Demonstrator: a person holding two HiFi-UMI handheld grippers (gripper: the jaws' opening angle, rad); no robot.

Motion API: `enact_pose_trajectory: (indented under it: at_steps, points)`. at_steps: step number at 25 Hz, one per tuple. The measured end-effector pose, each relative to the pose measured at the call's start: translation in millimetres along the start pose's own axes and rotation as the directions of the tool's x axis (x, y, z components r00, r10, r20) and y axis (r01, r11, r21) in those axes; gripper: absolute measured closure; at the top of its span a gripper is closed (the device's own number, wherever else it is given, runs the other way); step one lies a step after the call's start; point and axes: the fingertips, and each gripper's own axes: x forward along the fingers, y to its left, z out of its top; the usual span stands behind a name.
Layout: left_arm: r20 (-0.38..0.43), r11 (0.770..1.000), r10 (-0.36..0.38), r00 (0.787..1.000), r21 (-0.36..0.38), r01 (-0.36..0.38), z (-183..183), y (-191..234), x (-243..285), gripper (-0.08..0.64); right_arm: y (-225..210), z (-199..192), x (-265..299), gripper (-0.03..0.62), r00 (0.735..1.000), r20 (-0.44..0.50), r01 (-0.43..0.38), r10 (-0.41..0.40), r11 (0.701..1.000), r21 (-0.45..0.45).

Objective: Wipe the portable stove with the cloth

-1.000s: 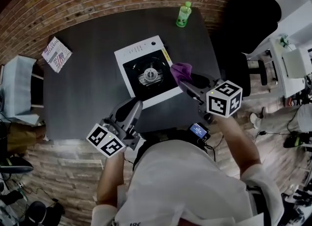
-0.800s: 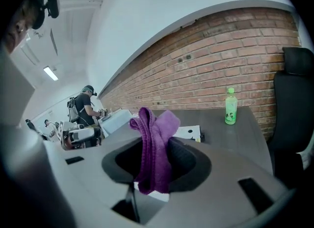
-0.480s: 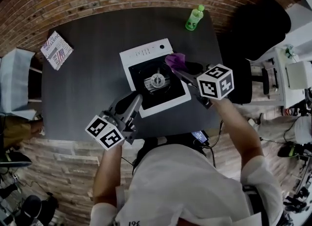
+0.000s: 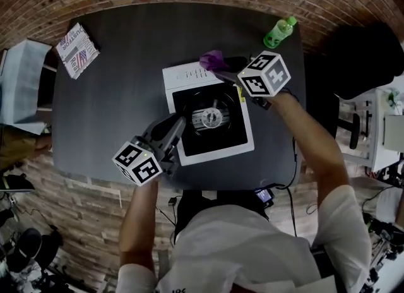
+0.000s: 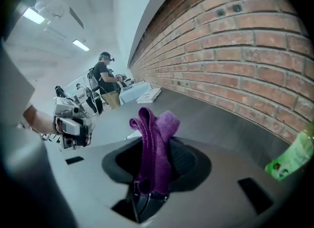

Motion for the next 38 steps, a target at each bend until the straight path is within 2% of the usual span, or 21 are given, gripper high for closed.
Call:
enact_pose_trajectory:
  at_steps: [7,11,13,17,21,26,31,33,35,38]
  points:
    - [-0.031,0.988,0.149,0.988,-0.025,-0.150,-6.2,50.3,11.3,0.517,-27.7,23.6,55.0,0.446,0.995,-0.061,-0.090,0.085,0.992,-0.091]
    - [-0.102,0.980,0.197,0.975,0.011,-0.197,-9.2,65.5,21.9,0.438,-32.4,27.8,90.2,0.449,0.981,-0.145,-0.153,0.128,0.972,-0.177]
    - [-0.129,0.978,0.209,0.969,0.036,-0.206,-4.9,72.2,27.5,0.425,-30.1,27.8,106.1,0.449,0.970,-0.193,-0.193,0.150,0.955,-0.227]
    - [-0.175,0.976,0.211,0.962,0.087,-0.198,13.2,90.1,36.9,0.416,-22.1,29.2,131.9,0.451,0.939,-0.272,-0.287,0.209,0.914,-0.287]
    - [-0.192,0.976,0.209,0.959,0.110,-0.190,28.6,109.6,44.4,0.411,-22.0,32.3,154.4,0.451,0.908,-0.351,-0.352,0.227,0.869,-0.348]
    - [-0.227,0.981,0.184,0.956,0.101,-0.165,18.3,103.5,46.6,0.411,-6.6,3.4,172.9,0.453,0.848,-0.465,-0.446,0.254,0.815,-0.369]
    - [-0.228,0.982,0.176,0.958,0.113,-0.154,28.9,100.8,53.4,0.411,0.2,12.6,187.1,0.457,0.836,-0.477,-0.476,0.271,0.791,-0.385]
    - [-0.228,0.982,0.175,0.958,0.114,-0.152,31.8,100.9,52.8,0.411,1.7,14.0,191.8,0.459,0.823,-0.497,-0.493,0.276,0.782,-0.382]
    - [-0.225,0.982,0.173,0.959,0.116,-0.150,34.9,101.2,52.6,0.411,1.7,14.1,194.8,0.460,0.797,-0.532,-0.521,0.285,0.770,-0.369]
    - [-0.226,0.982,0.169,0.959,0.118,-0.146,36.4,100.2,52.2,0.411,4.1,10.8,193.3,0.463,0.740,-0.596,-0.579,0.313,0.746,-0.328]
